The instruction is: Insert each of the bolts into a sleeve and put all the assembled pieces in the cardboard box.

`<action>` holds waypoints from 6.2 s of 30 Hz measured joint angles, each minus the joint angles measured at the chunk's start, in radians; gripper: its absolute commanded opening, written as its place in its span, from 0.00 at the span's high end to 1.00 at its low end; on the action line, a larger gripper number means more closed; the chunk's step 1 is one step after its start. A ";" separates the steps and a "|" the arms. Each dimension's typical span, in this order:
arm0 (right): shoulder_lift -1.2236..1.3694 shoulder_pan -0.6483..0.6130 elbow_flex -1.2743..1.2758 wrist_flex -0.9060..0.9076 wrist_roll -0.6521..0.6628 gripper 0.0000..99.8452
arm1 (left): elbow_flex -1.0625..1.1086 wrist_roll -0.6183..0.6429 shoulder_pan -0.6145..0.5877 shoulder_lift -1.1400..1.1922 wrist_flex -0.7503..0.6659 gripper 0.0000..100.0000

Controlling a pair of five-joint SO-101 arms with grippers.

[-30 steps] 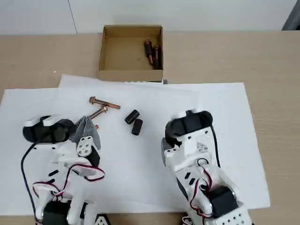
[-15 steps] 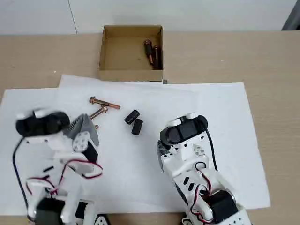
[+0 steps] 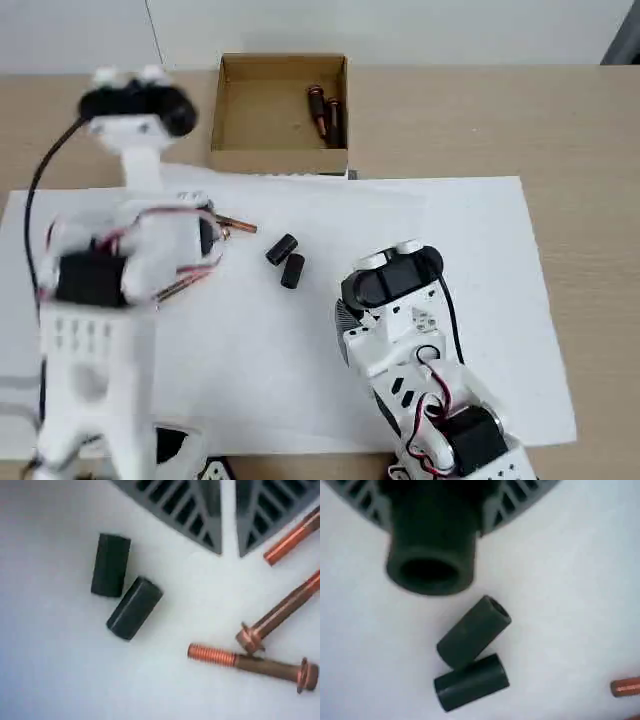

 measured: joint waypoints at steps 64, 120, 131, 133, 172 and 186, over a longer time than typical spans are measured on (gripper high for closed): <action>-0.008 0.000 0.000 0.000 0.000 1.00 | -0.606 -0.743 -0.114 1.208 0.054 0.98; -0.153 0.104 0.153 -0.203 0.138 1.00 | 0.384 -0.222 0.158 -0.334 -0.276 1.00; -0.153 -0.032 0.209 -0.245 0.138 1.00 | 0.911 -0.055 0.158 -0.806 -0.563 1.00; -0.153 -0.035 0.209 -0.245 0.138 1.00 | 0.985 -0.003 0.160 -0.878 -0.591 1.00; -0.152 -0.199 0.359 -0.471 0.302 1.00 | 1.284 0.466 0.279 -1.326 -0.835 0.99; -0.152 -0.201 0.359 -0.471 0.359 1.00 | 1.238 0.466 0.290 -1.326 -0.723 0.99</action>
